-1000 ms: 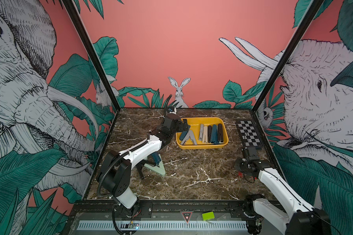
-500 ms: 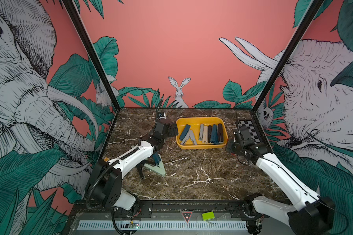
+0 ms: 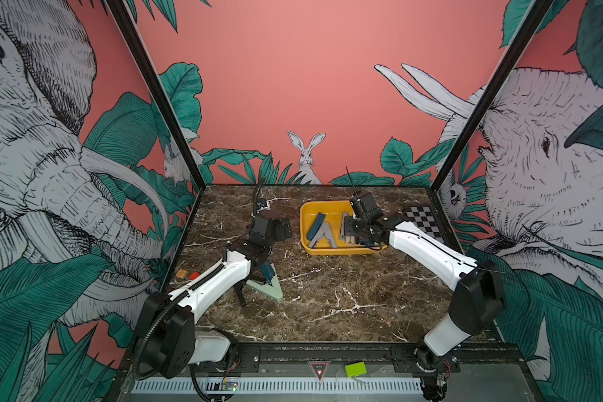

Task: Put the pruning pliers into the storage box
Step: Pick up the pruning pliers from the center of the board, then place the pruning pliers in the storage box.

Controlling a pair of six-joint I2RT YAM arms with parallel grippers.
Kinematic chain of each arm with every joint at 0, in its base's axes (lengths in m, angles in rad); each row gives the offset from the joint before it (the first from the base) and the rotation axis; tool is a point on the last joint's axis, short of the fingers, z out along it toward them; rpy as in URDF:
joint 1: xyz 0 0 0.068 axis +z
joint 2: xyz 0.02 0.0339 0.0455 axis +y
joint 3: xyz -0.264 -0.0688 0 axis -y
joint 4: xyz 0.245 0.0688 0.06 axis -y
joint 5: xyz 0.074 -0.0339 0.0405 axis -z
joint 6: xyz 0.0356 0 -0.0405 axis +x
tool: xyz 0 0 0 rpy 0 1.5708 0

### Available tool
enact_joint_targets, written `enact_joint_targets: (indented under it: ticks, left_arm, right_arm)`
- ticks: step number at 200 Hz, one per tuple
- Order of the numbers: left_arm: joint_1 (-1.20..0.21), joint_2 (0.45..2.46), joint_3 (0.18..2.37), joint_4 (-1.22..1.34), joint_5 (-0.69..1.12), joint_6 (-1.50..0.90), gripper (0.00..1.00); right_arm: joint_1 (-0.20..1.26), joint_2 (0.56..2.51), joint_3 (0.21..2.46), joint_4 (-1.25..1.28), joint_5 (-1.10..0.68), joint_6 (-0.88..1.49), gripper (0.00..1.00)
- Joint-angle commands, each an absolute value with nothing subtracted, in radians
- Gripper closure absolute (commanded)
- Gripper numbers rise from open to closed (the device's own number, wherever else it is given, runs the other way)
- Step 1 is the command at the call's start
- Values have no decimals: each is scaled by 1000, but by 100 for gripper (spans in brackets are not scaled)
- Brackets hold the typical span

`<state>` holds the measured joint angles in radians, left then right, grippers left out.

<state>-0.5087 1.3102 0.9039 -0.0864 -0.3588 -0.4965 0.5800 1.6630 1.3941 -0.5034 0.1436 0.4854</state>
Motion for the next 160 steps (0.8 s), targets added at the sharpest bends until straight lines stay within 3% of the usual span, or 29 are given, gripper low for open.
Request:
enact_joint_targets:
  ticks: [1,160]
  left_arm:
    - [-496,1275,879,-114,-383,-498,1]
    - [-483,1257,851,-133,-388,-512,1]
  right_arm:
    - [584,1721,1453,-439,181,432,100]
    - [619,1998,1623,-369,241,634,100]
